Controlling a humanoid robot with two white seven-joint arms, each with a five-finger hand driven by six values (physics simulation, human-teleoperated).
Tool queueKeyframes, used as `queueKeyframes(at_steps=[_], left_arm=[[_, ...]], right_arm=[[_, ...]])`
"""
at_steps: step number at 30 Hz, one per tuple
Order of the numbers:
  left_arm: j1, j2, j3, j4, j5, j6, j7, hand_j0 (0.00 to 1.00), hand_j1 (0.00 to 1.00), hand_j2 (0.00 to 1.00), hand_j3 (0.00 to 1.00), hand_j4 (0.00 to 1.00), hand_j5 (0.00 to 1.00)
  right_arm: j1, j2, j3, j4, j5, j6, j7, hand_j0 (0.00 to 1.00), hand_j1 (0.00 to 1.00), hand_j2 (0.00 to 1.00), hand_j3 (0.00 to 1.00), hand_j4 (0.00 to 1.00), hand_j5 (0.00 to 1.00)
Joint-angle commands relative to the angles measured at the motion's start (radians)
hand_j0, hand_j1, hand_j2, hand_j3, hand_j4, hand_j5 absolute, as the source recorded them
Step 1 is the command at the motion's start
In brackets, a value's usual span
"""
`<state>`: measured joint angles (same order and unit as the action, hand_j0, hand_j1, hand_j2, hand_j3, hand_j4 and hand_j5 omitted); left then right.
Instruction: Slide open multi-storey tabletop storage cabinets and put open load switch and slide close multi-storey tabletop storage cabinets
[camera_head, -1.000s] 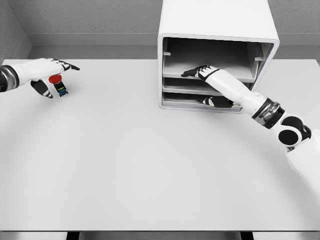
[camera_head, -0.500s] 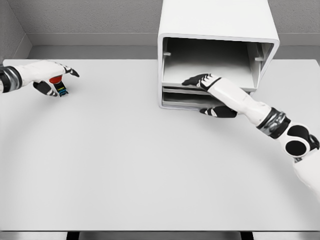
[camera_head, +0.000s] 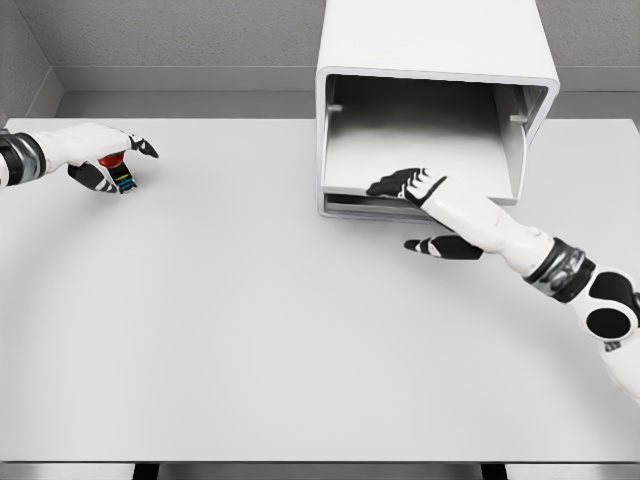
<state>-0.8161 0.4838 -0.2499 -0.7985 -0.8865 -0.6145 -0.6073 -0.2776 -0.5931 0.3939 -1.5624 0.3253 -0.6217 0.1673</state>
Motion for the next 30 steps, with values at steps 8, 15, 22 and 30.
queueKeyframes(at_steps=[8, 15, 22, 30], left_arm=[[-0.002, 0.021, 0.012, -0.007, 0.008, 0.004, -0.004, 0.71, 0.71, 0.71, 0.71, 0.71, 0.71], [-0.002, 0.021, 0.012, -0.007, 0.008, 0.004, -0.004, 0.55, 0.55, 0.55, 0.55, 0.55, 0.55], [-0.002, 0.019, 0.015, -0.007, 0.008, 0.004, -0.004, 0.46, 0.46, 0.46, 0.46, 0.46, 0.46], [-0.002, 0.015, 0.014, -0.024, 0.012, 0.004, -0.004, 0.44, 0.44, 0.44, 0.44, 0.44, 0.44]], right_arm=[[0.015, -0.036, -0.056, 0.015, 0.066, 0.011, 0.0, 0.88, 0.88, 0.88, 0.88, 0.88, 0.88], [0.074, -0.065, -0.106, -0.044, 0.064, 0.011, -0.002, 0.88, 0.88, 0.88, 0.88, 0.88, 0.88], [0.098, -0.085, -0.136, -0.102, 0.057, 0.011, -0.002, 0.88, 0.88, 0.88, 0.88, 0.88, 0.88], [0.161, -0.123, -0.208, -0.182, 0.011, 0.011, -0.002, 0.88, 0.88, 0.88, 0.88, 0.88, 0.88]])
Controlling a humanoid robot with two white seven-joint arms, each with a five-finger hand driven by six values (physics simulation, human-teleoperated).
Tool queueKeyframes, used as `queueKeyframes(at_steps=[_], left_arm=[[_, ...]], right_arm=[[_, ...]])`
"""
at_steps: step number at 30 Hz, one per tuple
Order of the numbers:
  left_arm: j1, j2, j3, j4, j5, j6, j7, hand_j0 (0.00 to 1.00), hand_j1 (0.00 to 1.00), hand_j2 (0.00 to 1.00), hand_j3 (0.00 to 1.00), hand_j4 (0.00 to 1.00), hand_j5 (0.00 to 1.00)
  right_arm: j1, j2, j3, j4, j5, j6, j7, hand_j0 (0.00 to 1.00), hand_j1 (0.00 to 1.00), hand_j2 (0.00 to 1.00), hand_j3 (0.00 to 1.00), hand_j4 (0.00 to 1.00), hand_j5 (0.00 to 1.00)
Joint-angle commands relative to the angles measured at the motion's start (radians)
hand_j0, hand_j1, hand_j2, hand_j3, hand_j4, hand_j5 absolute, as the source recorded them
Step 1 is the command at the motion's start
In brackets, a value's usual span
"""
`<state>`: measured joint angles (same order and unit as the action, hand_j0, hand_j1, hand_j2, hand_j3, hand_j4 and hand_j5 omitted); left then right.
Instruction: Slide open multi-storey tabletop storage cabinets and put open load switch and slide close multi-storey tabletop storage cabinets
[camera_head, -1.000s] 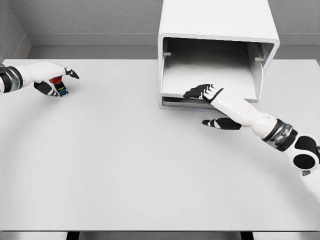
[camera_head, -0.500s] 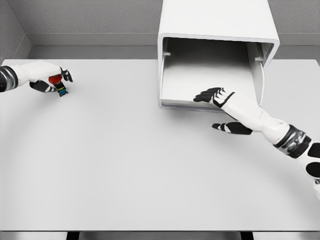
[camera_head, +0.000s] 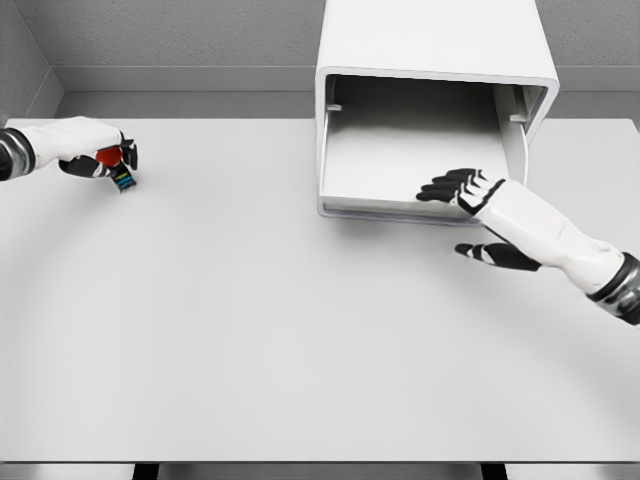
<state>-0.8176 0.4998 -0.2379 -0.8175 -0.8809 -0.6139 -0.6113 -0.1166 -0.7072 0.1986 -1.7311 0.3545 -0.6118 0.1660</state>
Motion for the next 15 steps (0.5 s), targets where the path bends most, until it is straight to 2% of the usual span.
queueKeyframes(at_steps=[1, 3, 6, 8, 15], left_arm=[[0.0, -0.001, 0.002, -0.005, 0.008, 0.003, 0.0, 0.44, 0.44, 0.44, 0.44, 0.44, 0.44], [0.002, 0.0, 0.003, -0.017, 0.014, 0.003, 0.0, 0.44, 0.44, 0.44, 0.44, 0.44, 0.44], [0.003, 0.002, 0.005, -0.049, 0.017, 0.003, 0.0, 0.44, 0.44, 0.44, 0.44, 0.44, 0.44], [0.002, 0.002, 0.005, -0.057, 0.017, 0.003, 0.0, 0.44, 0.44, 0.44, 0.44, 0.44, 0.44], [0.014, 0.003, 0.006, -0.16, 0.03, 0.003, 0.0, 0.44, 0.44, 0.44, 0.44, 0.44, 0.44]], right_arm=[[0.0, -0.009, -0.022, -0.013, -0.022, 0.001, 0.0, 0.88, 0.88, 0.88, 0.88, 0.88, 0.88], [-0.005, -0.009, -0.031, -0.027, -0.028, 0.001, 0.0, 0.87, 0.87, 0.87, 0.87, 0.87, 0.87], [-0.006, -0.009, -0.065, -0.028, -0.045, 0.001, 0.003, 0.76, 0.76, 0.76, 0.76, 0.76, 0.76], [-0.006, -0.009, -0.071, -0.027, -0.045, 0.001, 0.003, 0.65, 0.65, 0.65, 0.65, 0.65, 0.65], [0.017, -0.046, -0.18, -0.021, -0.08, 0.001, 0.003, 0.63, 0.63, 0.63, 0.63, 0.63, 0.63]])
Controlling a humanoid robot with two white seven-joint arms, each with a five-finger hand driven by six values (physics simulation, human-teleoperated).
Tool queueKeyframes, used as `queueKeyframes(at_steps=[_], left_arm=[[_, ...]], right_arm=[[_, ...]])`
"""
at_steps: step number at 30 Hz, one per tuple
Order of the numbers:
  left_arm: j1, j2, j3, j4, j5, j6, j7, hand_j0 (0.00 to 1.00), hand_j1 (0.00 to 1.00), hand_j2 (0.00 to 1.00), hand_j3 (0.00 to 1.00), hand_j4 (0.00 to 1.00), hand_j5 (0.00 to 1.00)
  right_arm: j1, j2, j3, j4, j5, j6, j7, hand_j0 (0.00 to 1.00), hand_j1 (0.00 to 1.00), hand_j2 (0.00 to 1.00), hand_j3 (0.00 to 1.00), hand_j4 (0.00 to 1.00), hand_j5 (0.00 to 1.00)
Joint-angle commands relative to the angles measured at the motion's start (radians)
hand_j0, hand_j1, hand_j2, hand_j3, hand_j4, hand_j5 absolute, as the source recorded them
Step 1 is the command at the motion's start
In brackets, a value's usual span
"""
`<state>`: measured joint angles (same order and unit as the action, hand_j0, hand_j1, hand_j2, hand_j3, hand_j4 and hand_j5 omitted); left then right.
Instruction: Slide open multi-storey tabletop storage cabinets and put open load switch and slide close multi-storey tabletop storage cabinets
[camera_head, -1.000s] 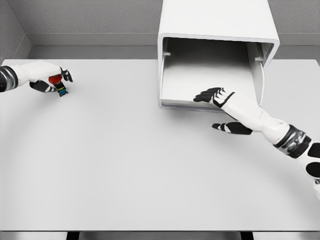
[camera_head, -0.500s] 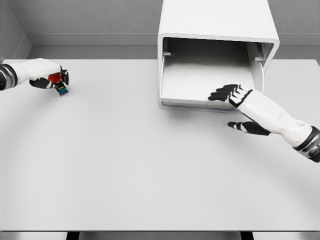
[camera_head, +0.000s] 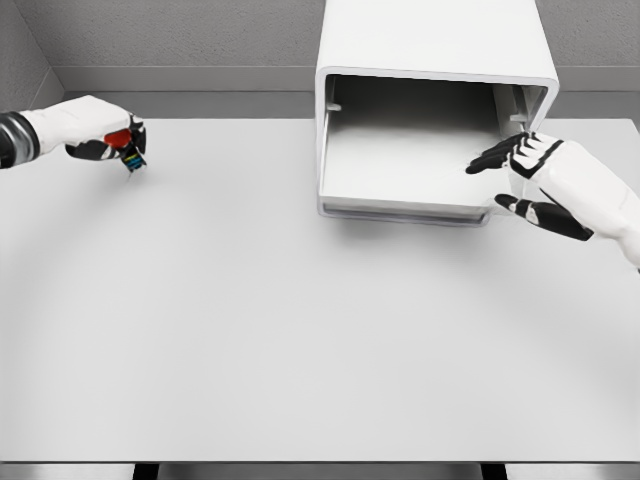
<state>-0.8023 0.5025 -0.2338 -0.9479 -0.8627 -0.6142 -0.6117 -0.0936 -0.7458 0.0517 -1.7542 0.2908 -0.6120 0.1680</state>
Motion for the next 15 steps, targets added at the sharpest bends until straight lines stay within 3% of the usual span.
queueKeyframes(at_steps=[1, 9, 15], left_arm=[[0.0, 0.001, 0.001, -0.035, 0.027, 0.003, 0.001, 0.44, 0.44, 0.44, 0.44, 0.44, 0.44], [0.006, 0.013, 0.005, -0.071, 0.086, 0.003, 0.001, 0.44, 0.44, 0.44, 0.44, 0.44, 0.44], [0.052, 0.039, 0.007, -0.175, 0.142, 0.003, 0.001, 0.44, 0.44, 0.44, 0.44, 0.44, 0.44]], right_arm=[[0.0, -0.007, -0.046, 0.004, -0.015, 0.001, -0.001, 0.63, 0.63, 0.63, 0.63, 0.63, 0.63], [0.005, -0.006, -0.105, 0.067, -0.016, 0.001, 0.001, 0.63, 0.63, 0.63, 0.63, 0.63, 0.63], [0.009, -0.006, -0.108, 0.165, -0.012, 0.001, 0.004, 0.64, 0.64, 0.64, 0.64, 0.64, 0.64]])
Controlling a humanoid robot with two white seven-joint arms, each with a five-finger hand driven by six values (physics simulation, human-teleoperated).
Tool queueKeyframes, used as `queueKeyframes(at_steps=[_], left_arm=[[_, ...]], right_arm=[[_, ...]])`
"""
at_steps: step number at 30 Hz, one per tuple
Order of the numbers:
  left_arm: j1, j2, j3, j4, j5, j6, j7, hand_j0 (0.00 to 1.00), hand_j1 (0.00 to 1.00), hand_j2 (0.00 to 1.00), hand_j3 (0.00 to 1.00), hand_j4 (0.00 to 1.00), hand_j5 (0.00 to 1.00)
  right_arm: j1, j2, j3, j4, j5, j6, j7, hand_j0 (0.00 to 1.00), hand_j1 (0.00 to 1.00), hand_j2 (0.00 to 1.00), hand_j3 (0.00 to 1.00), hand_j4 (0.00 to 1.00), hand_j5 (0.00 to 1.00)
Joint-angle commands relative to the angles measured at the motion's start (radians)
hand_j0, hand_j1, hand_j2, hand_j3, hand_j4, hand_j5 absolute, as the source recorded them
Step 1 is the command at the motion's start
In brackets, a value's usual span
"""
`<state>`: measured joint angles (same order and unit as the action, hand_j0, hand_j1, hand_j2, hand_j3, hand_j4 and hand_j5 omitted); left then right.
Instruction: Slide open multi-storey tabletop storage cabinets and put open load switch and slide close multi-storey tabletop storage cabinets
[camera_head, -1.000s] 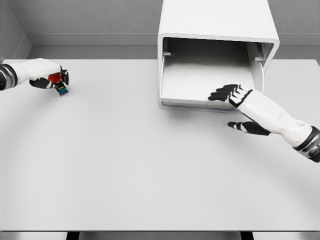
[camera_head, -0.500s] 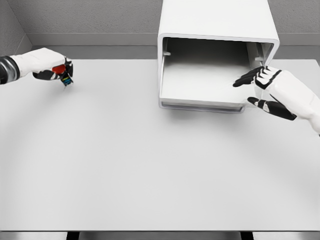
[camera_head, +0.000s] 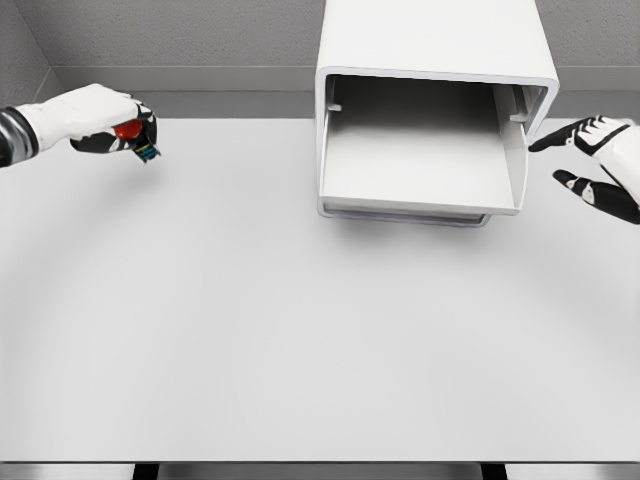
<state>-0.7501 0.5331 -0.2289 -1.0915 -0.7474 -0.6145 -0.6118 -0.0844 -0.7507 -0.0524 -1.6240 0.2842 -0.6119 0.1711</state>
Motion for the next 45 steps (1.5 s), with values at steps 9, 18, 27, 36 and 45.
queueKeyframes(at_steps=[9, 18, 27, 36, 45], left_arm=[[0.074, 0.031, 0.028, -0.169, 0.092, 0.004, 0.001, 0.44, 0.44, 0.44, 0.44, 0.44, 0.44], [0.16, 0.059, 0.069, -0.315, 0.145, 0.004, 0.001, 0.44, 0.44, 0.44, 0.44, 0.44, 0.44], [0.225, 0.057, 0.109, -0.452, 0.18, 0.004, 0.001, 0.44, 0.44, 0.44, 0.44, 0.44, 0.44], [0.276, 0.053, 0.132, -0.538, 0.204, 0.004, 0.001, 0.45, 0.45, 0.45, 0.45, 0.45, 0.45], [0.321, 0.05, 0.141, -0.622, 0.24, 0.004, 0.001, 0.45, 0.45, 0.45, 0.45, 0.45, 0.45]], right_arm=[[0.037, -0.002, -0.007, 0.13, 0.003, 0.001, 0.001, 0.64, 0.64, 0.64, 0.64, 0.64, 0.64], [0.1, 0.001, -0.024, 0.165, 0.004, 0.001, 0.001, 0.64, 0.64, 0.64, 0.64, 0.64, 0.64], [0.135, 0.002, -0.023, 0.208, 0.009, 0.001, -0.001, 0.65, 0.65, 0.65, 0.65, 0.65, 0.65], [0.173, 0.011, -0.023, 0.21, 0.035, 0.001, -0.009, 0.67, 0.67, 0.67, 0.67, 0.67, 0.67], [0.176, 0.016, -0.023, 0.197, 0.035, 0.001, -0.005, 0.56, 0.56, 0.56, 0.56, 0.56, 0.56]])
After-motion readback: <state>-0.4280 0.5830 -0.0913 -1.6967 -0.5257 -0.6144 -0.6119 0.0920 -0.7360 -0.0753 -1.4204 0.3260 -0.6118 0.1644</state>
